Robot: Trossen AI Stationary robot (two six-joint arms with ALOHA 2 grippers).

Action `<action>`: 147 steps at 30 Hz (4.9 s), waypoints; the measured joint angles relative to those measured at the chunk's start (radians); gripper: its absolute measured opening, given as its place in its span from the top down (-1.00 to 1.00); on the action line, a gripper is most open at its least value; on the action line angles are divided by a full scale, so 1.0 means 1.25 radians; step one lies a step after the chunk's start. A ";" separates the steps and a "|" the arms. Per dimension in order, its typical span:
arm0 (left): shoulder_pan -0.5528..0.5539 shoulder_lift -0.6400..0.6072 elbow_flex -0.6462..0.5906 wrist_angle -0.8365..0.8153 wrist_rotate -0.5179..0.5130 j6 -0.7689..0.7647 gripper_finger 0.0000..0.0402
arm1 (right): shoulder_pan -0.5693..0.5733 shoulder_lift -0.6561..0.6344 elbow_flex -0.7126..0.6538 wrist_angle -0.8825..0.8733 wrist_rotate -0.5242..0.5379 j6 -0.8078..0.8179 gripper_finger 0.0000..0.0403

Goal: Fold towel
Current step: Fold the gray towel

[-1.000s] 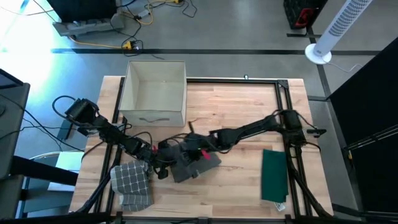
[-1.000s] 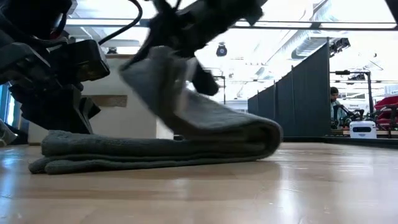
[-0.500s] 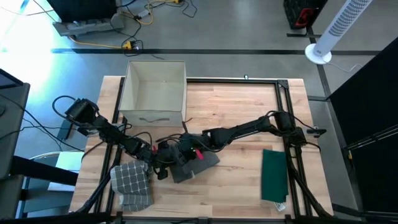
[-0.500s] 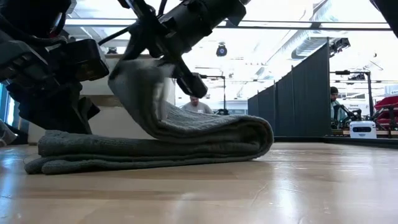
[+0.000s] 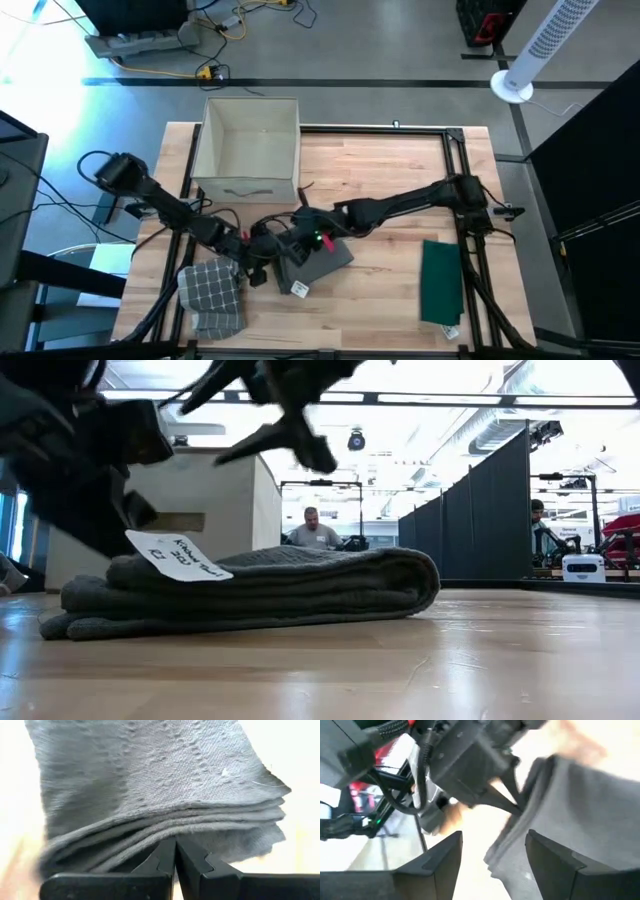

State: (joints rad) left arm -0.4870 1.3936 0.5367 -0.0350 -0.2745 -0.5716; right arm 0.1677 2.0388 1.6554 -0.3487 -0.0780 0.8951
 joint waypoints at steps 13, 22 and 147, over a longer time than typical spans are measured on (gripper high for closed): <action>-0.024 -0.148 0.061 -0.082 -0.210 0.006 1.00 | 0.053 -0.091 -0.104 -0.226 0.109 -0.073 0.74; 0.022 0.052 0.024 0.118 -0.162 0.061 1.00 | 0.071 -0.090 -0.338 0.070 0.105 0.020 0.99; -0.156 -0.329 0.089 -0.424 -0.076 -0.184 1.00 | -0.328 -0.239 -0.397 -0.264 0.134 -0.432 1.00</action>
State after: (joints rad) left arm -0.6819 0.9825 0.6479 -0.5648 -0.3696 -0.8018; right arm -0.2420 1.7405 1.1595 -0.6790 0.0901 0.3548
